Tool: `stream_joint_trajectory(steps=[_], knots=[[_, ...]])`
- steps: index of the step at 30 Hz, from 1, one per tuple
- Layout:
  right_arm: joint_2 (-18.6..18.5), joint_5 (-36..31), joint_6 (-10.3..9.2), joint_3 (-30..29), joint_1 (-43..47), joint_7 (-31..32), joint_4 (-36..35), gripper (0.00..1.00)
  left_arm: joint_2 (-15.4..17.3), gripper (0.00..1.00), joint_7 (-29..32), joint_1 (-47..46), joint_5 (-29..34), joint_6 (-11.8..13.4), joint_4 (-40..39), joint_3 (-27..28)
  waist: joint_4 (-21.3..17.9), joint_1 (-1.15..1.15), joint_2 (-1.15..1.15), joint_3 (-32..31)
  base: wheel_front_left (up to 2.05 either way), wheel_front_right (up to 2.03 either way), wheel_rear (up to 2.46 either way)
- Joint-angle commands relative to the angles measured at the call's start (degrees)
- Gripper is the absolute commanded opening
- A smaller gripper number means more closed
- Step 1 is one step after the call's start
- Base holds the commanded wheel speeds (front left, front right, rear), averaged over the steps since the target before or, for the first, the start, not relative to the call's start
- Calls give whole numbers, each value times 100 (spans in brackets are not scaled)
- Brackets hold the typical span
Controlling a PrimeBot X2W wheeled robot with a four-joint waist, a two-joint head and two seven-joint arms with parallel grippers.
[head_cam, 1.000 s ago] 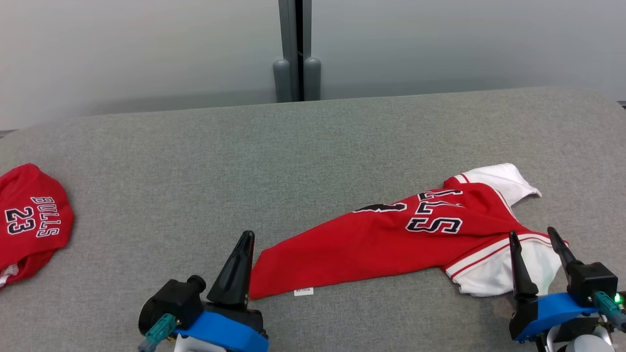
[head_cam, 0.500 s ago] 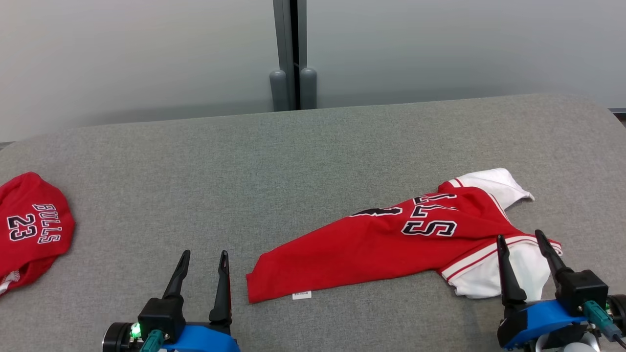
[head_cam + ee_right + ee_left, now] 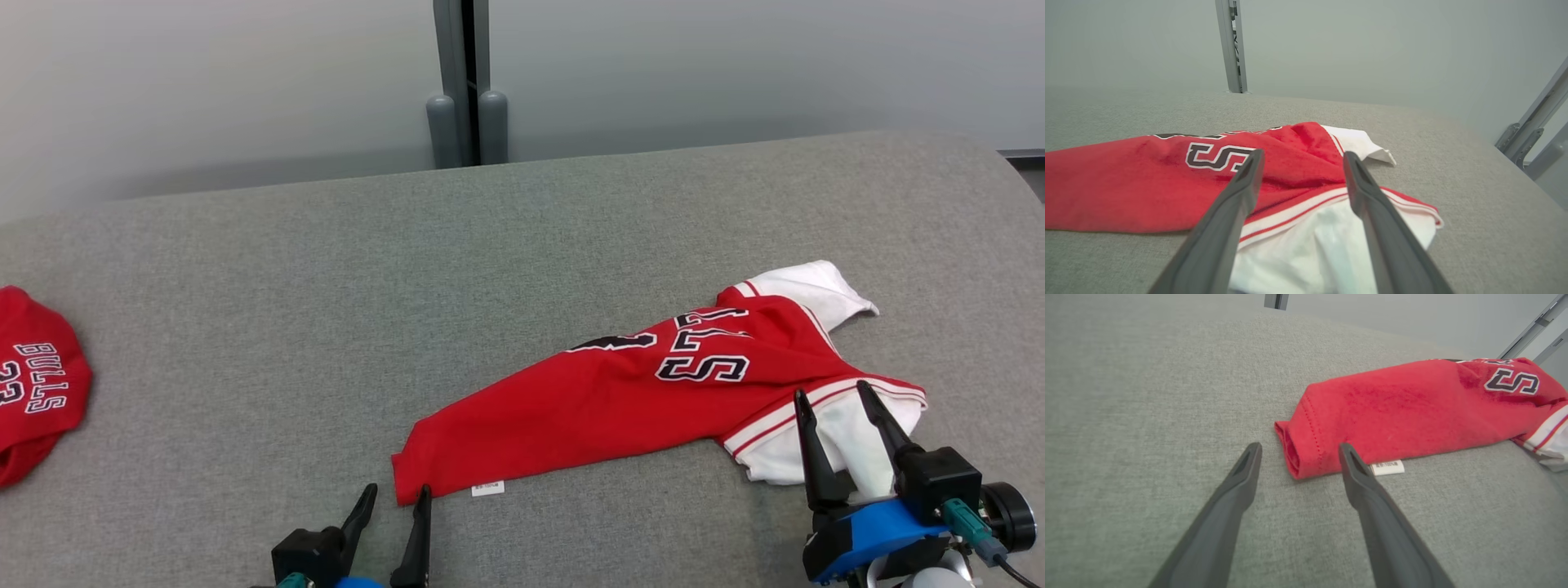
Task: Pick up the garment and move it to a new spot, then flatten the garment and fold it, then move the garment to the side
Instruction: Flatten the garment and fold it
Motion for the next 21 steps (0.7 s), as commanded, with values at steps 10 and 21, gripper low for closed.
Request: stream_joint_trajectory(steps=[10,21], knots=[[-1,-30,-2,-86,-66,-7,-17,100,3,100,-15,-378,-474,-38,268,-464,-141,0,0,144,0,0,0],[6,-10,-2,-37,-75,-7,42,100,123,0,-16,-496,-343,-40,-216,-736,-54,0,0,132,0,0,0]])
